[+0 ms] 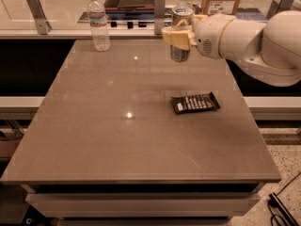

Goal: Move redbull can near water bottle

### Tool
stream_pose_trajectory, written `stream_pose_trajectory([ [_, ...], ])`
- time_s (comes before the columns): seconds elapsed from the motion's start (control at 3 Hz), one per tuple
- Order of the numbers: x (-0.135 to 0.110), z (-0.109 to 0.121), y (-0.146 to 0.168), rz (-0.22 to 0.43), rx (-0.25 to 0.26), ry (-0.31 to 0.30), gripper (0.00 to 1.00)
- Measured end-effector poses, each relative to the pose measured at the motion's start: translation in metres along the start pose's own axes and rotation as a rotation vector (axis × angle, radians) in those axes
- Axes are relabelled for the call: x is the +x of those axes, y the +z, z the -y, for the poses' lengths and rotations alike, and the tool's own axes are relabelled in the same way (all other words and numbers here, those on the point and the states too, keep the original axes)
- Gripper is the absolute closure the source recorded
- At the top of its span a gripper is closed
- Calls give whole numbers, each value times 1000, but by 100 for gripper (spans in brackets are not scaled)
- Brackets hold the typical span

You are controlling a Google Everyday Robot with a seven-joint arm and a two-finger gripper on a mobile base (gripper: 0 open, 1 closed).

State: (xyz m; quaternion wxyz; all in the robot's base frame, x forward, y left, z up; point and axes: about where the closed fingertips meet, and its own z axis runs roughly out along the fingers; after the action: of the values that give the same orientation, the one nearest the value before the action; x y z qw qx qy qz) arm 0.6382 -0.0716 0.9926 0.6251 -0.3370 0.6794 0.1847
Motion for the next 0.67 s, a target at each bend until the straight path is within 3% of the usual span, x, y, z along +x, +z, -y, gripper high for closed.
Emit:
stream_pose_trajectory([
  [0.67,4,8,69,-33,-16,-16,100],
])
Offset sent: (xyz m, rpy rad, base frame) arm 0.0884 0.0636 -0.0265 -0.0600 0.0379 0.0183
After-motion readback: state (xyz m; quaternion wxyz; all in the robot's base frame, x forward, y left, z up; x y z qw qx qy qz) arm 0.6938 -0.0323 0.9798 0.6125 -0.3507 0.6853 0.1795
